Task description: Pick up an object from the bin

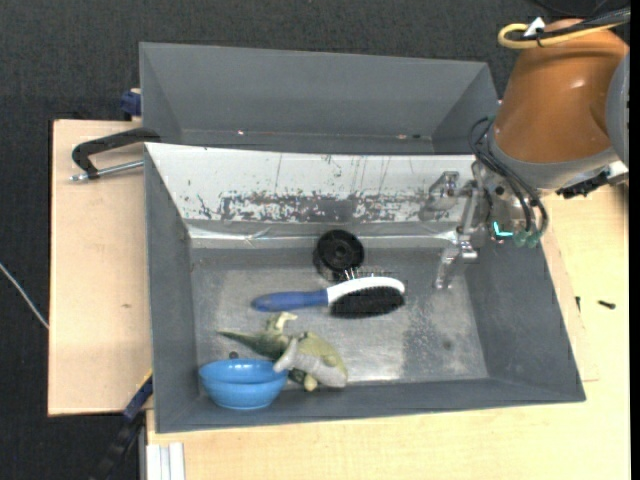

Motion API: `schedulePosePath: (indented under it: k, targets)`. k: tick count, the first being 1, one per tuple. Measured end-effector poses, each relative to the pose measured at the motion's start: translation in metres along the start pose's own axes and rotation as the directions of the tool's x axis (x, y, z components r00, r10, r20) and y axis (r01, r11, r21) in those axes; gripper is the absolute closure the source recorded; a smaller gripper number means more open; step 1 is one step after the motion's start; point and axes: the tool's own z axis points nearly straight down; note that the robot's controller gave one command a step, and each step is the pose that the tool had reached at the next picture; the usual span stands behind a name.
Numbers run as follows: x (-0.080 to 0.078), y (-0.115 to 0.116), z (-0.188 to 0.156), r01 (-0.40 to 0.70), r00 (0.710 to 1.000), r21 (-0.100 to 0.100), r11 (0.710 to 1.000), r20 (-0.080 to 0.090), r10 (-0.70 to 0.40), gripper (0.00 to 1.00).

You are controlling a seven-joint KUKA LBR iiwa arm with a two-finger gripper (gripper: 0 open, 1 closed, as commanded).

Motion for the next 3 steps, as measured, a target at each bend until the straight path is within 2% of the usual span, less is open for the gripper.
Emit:
schedulePosePath:
  k: [1,2,3]
  targets:
    - [-0.002,0.071,0.132,0.201,0.979,0.004,0.98,0.017,-0.201,0.0]
    - [-0.001,0.073,0.135,0.203,0.979,0.001,0.979,0.013,-0.203,1.0]
    - [-0.006,0.041,-0.013,0.368,0.93,0.008,0.93,0.016,-0.368,1.0]
